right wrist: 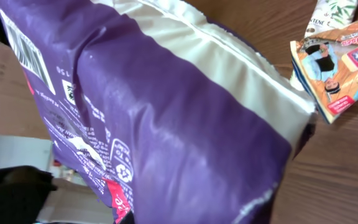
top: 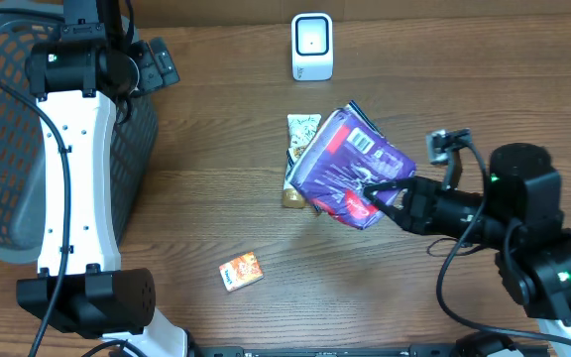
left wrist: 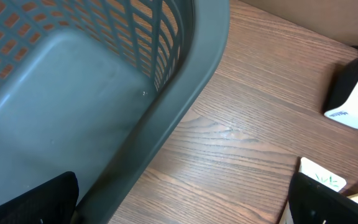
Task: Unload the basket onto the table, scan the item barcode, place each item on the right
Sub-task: 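Lift the purple pack with the right gripper and turn it upright, then carry the purple pack to the scanner and hold it in front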
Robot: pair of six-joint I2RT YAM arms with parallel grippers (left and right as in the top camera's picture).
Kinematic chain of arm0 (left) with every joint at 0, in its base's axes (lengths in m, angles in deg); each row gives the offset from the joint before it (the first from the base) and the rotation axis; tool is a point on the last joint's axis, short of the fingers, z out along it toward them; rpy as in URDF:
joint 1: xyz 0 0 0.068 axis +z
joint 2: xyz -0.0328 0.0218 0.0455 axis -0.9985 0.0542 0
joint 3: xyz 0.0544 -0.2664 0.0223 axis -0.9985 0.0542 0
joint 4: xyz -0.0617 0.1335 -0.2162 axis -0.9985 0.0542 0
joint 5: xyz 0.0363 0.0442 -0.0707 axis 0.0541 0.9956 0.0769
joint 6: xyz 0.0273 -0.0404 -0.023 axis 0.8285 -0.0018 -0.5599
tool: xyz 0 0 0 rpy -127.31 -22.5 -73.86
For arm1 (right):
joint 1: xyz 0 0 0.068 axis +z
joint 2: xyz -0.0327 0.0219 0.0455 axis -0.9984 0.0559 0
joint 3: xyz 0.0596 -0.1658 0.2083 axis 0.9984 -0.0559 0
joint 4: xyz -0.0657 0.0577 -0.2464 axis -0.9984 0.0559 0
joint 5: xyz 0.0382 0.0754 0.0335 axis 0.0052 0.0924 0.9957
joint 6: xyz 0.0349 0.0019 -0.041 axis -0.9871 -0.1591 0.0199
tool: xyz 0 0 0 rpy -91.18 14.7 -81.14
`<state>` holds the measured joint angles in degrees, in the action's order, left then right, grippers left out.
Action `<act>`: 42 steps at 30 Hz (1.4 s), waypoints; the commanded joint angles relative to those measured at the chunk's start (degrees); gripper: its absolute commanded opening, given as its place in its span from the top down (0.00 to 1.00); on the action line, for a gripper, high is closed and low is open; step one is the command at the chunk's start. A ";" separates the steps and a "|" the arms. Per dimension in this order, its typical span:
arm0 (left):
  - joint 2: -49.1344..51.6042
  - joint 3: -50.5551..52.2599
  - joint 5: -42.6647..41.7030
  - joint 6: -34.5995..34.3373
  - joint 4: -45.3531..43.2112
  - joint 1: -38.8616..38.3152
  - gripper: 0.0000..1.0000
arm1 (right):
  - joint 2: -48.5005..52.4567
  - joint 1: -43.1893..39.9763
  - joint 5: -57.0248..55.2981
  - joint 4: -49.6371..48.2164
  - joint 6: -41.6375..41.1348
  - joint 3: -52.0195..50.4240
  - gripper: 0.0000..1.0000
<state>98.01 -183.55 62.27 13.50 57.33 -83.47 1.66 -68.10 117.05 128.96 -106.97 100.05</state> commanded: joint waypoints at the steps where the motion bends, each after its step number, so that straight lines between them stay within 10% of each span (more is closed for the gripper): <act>1: 0.70 0.09 -0.48 0.02 1.20 -0.09 0.00 | 3.41 1.95 -5.55 -2.01 5.81 2.05 0.96; 11: 0.70 0.09 -0.48 0.02 1.18 -0.07 0.00 | 21.31 1.97 -7.56 10.62 19.67 17.73 0.96; 30: 0.70 0.09 -0.48 0.02 1.18 -0.07 0.00 | 22.27 1.97 -9.22 31.19 32.63 30.86 0.96; 42: 0.70 0.09 -0.48 0.02 1.18 -0.07 0.00 | 41.55 1.99 -66.86 2.47 36.57 30.86 0.96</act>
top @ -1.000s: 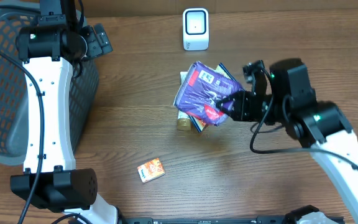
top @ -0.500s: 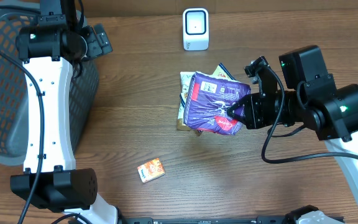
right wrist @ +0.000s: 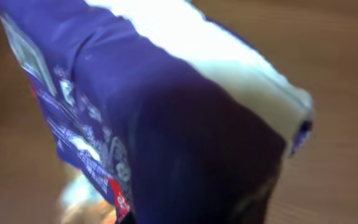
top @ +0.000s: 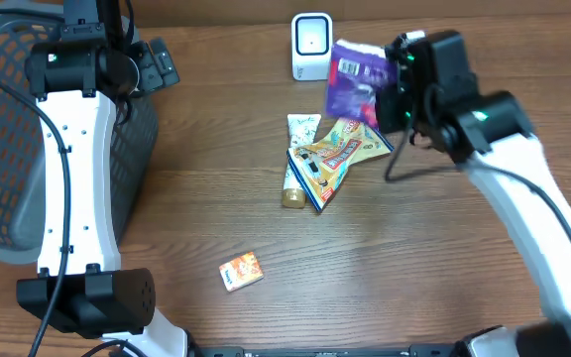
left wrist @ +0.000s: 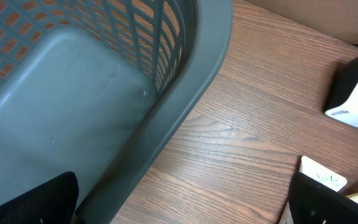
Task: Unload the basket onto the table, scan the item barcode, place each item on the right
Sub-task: 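Carry the purple pack to the scanner and hold it in front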
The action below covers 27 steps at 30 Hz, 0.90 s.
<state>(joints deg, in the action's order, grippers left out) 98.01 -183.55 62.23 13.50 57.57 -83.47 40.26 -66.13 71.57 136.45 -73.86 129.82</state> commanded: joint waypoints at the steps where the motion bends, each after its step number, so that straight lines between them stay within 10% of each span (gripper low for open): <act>1: 0.70 0.09 -0.44 0.02 0.94 -0.07 0.00 | 4.00 0.02 -25.22 -7.82 4.35 1.09 0.96; 27: 0.70 0.09 -0.44 0.02 0.94 -0.11 0.00 | 30.53 7.02 -40.24 -82.14 65.57 1.07 0.96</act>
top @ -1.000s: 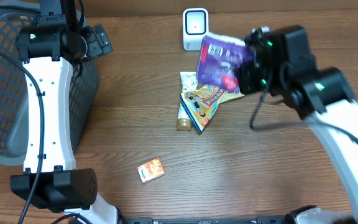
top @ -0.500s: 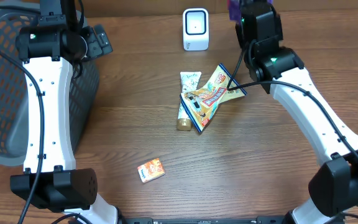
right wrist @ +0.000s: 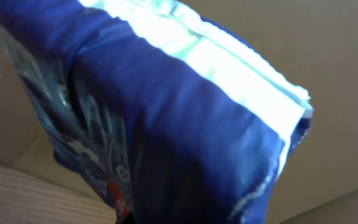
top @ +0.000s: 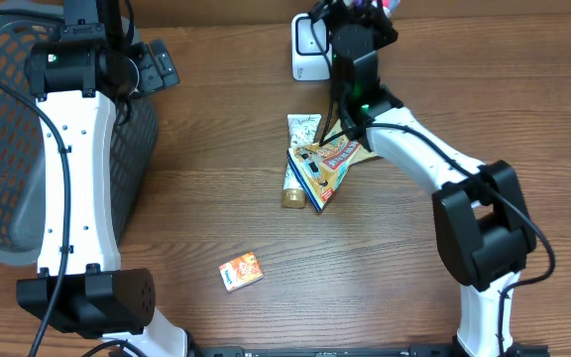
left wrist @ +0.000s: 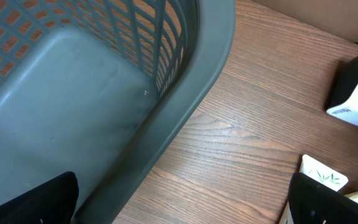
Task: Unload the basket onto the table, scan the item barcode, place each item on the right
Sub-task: 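Carry the purple pack to the scanner and hold it in front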
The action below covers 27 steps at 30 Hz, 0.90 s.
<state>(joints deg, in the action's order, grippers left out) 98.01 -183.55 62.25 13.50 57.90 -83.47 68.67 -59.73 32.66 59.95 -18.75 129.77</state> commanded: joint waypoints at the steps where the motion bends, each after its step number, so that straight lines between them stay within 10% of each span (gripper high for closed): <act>1: 0.70 0.09 -0.46 0.02 0.63 -0.11 0.00 | 2.91 0.61 -1.33 -7.56 11.69 1.11 0.96; 27: 0.70 0.09 -0.46 0.02 0.61 -0.11 0.00 | 17.46 -1.81 13.29 -26.47 32.13 1.14 0.96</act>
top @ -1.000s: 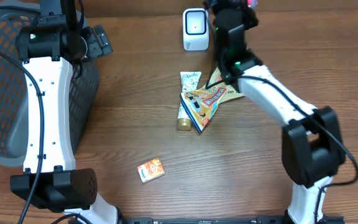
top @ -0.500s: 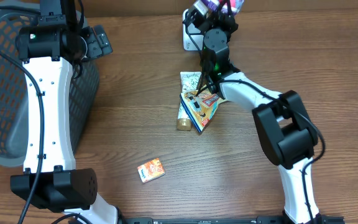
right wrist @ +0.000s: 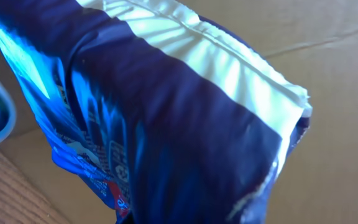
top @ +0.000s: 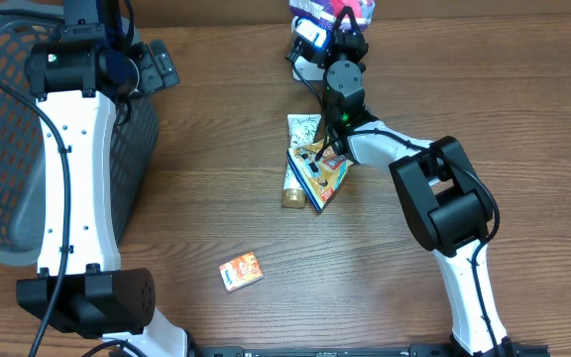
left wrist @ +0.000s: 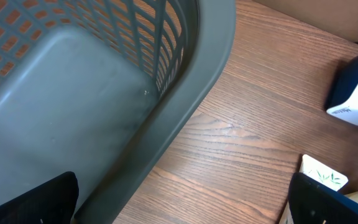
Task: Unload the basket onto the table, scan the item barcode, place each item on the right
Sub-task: 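Carry the purple pack to the scanner and hold it in front, then move the purple pack to the right side and release it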
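Note:
My right gripper (top: 339,28) is shut on a purple snack bag (top: 330,10) at the far edge of the table, right over the white scanner (top: 305,58). In the right wrist view the bag (right wrist: 166,124) fills the frame and glows blue on its printed side. It hides my fingers there, and the scanner's edge shows at the left. My left gripper (top: 155,61) hangs open by the basket rim, its fingers (left wrist: 33,199) wide apart with nothing between them. The scanner (left wrist: 356,93) also shows in the left wrist view.
A grey mesh basket stands at the left. A white tube (top: 298,159) and a yellow snack packet (top: 330,159) lie mid-table below the scanner. A small orange box (top: 240,270) lies nearer the front.
The right gripper has brought the bag closer to the scanner. The bag's printed side is now lit blue, and the scanner's edge has come into the right wrist view. The left arm is unchanged.
The right gripper first held the purple bag just above the pile mid-table. Then it held the bag beside the scanner at the back. Then the bag was up behind the scanner against the cardboard wall, and now it is lit blue at the scanner. The left arm stayed by the basket.

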Robot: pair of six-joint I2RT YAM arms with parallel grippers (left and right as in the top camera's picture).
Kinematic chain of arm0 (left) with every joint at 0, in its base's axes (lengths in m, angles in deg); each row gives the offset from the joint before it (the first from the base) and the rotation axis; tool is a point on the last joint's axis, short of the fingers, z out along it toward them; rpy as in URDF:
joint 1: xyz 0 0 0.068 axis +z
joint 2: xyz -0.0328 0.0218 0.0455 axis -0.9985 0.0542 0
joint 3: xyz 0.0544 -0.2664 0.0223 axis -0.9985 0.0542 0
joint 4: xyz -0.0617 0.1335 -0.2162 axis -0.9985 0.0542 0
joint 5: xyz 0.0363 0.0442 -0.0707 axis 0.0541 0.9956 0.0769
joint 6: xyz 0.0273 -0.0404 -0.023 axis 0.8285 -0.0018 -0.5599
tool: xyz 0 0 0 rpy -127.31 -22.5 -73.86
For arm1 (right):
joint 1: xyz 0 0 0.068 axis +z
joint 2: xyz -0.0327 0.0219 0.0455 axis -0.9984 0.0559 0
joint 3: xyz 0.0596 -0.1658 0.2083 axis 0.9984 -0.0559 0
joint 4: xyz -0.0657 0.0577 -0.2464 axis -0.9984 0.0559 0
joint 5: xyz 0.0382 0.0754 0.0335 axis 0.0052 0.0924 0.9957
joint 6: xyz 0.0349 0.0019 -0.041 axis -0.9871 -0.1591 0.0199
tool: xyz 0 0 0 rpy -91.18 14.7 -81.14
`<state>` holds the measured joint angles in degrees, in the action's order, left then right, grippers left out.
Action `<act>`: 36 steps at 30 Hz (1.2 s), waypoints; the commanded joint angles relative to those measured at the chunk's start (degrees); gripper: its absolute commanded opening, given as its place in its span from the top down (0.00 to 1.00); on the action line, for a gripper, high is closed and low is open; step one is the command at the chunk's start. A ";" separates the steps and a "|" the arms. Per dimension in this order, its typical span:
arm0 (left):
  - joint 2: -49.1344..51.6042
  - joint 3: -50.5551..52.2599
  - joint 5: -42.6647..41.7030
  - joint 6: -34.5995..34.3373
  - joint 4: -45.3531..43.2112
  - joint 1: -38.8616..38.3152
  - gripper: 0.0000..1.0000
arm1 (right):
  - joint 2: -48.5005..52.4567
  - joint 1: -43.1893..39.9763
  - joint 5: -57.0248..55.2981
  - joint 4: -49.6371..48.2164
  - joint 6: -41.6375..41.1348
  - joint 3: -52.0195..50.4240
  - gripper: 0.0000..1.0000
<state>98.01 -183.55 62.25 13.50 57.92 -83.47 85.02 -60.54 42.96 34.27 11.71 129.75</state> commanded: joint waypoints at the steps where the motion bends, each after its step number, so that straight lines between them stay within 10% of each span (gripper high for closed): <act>1: 0.70 0.09 -0.46 0.02 0.59 -0.11 0.00 | 1.42 -1.31 3.85 -0.83 2.82 1.16 0.96; 36: 0.70 0.09 -0.46 0.02 0.59 -0.11 0.00 | 4.26 -4.63 16.48 -6.16 -0.31 3.89 0.96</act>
<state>98.01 -183.55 62.23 13.48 57.92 -83.47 89.00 -64.95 58.12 28.72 15.45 130.91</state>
